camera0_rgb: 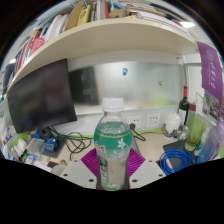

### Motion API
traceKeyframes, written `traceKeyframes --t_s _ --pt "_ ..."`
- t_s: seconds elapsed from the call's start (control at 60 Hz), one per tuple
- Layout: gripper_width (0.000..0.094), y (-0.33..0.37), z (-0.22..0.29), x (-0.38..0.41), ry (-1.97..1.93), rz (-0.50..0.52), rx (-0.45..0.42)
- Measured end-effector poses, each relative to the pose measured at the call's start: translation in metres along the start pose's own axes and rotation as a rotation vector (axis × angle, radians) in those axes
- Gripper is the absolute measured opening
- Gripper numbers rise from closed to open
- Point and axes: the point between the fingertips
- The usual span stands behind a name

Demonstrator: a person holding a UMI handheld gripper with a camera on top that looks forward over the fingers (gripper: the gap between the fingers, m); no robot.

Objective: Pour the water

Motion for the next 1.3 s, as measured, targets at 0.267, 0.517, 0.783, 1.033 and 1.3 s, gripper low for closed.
traceKeyframes --t_s 0.267,0.517,0.783,1.033,1.3 --pt "0.0320 -0.033 -0.047 0.007 -0.001 0.056 0.004" --pt "0.0330 -0.043 -0.068 0.011 0.064 0.073 -0.032" --pt "0.0491 -0.037 -0.070 0.017 0.106 0.081 -0.087" --pt "0.0810 -0.009 -0.095 0.008 0.063 0.036 0.035" --pt "0.0819 0.113 -0.097 0.051 0.056 -0.041 0.122"
Point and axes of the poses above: the point between the fingertips, and its own axes, seen from behind it with the camera up: x to the left, z up, y backward, against the way the camera looks, and after that the axes turned 5 degrees about z, right-handed
